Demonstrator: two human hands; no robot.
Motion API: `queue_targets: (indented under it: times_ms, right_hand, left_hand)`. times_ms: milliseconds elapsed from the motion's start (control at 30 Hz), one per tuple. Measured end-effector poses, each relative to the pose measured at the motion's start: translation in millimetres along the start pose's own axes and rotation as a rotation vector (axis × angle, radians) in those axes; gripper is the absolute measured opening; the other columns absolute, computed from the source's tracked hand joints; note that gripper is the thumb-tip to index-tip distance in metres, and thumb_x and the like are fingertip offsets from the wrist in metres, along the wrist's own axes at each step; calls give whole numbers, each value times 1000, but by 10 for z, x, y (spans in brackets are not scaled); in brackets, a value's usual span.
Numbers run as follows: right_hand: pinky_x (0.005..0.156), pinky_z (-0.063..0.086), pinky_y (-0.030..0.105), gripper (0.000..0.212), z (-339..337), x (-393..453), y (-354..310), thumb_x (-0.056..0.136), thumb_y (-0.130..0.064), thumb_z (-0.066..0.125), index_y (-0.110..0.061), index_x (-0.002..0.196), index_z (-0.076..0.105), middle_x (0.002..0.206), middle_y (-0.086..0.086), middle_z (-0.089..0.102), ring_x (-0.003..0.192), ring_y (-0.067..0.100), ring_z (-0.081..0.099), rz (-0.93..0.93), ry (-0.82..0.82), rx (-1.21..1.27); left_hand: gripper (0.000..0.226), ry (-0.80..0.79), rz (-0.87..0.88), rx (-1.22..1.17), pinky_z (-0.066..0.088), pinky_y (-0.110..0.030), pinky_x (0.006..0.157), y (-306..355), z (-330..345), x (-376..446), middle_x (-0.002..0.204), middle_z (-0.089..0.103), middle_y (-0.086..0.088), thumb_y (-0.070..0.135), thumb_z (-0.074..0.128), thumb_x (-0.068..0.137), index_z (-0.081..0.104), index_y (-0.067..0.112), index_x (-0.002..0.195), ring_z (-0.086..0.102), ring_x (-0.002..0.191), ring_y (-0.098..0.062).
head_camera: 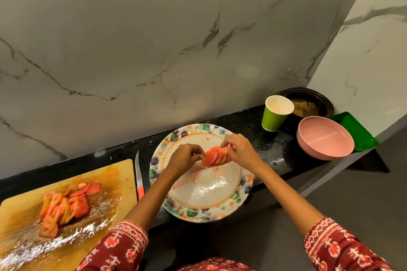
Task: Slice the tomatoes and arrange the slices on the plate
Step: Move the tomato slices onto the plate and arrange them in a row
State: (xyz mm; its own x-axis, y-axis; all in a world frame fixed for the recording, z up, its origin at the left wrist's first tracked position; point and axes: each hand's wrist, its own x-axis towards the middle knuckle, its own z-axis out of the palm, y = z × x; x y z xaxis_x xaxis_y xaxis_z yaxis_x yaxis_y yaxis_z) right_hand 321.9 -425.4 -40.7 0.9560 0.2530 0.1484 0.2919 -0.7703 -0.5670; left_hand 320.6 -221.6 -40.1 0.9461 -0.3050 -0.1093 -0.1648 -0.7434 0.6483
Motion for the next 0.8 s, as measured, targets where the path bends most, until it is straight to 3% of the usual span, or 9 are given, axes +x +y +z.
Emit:
queue_targets:
  times_ms: [133, 300, 433, 533, 700, 800]
  right_hand:
    - [74, 36, 23, 25, -64, -13, 52, 79, 7, 53, -6, 92, 71, 94, 7, 64, 86, 14, 48, 53, 16, 32]
    - [78, 41, 29, 24, -81, -35, 125, 80, 5, 53, -7, 93, 70, 94, 8, 64, 90, 21, 53, 59, 20, 48]
    - [81, 43, 31, 24, -79, -38, 150, 82, 3, 53, -8, 95, 69, 97, 8, 64, 93, 19, 53, 75, 20, 59]
    - [81, 45, 32, 24, -71, -38, 172, 82, 3, 52, -7, 96, 69, 97, 8, 64, 94, 20, 54, 78, 26, 66]
    - [81, 46, 35, 23, -36, -35, 183, 82, 4, 53, -6, 96, 69, 98, 9, 65, 94, 22, 55, 78, 23, 69]
    - [81, 45, 34, 24, -3, -32, 173, 82, 5, 53, -6, 95, 69, 97, 10, 65, 94, 23, 54, 90, 21, 71]
  left_hand:
    - [19, -63, 13, 99, 49, -27, 82, 83, 30, 179, 110, 66, -8, 15, 59, 89, 66, 10, 107, 59, 97, -18]
    - [20, -38, 4, 155, 50, -27, 81, 162, 138, 275, 113, 64, -7, 15, 58, 90, 65, 14, 109, 59, 99, -19]
    - [41, 60, -34, 135, 49, -27, 84, 197, 225, 236, 122, 59, -5, 21, 55, 92, 45, 20, 132, 58, 104, -19]
    - [46, 118, -67, 73, 47, -30, 90, 118, 301, 144, 127, 55, -6, 26, 52, 93, 38, 22, 137, 56, 109, -20]
    - [78, 36, -125, 39, 43, -33, 96, 35, 373, 24, 131, 52, -7, 42, 73, 75, 35, 19, 139, 51, 116, -22]
    - [73, 47, -123, 28, 42, -33, 98, 30, 386, 45, 131, 52, -8, 34, 73, 77, 35, 19, 139, 52, 115, -21]
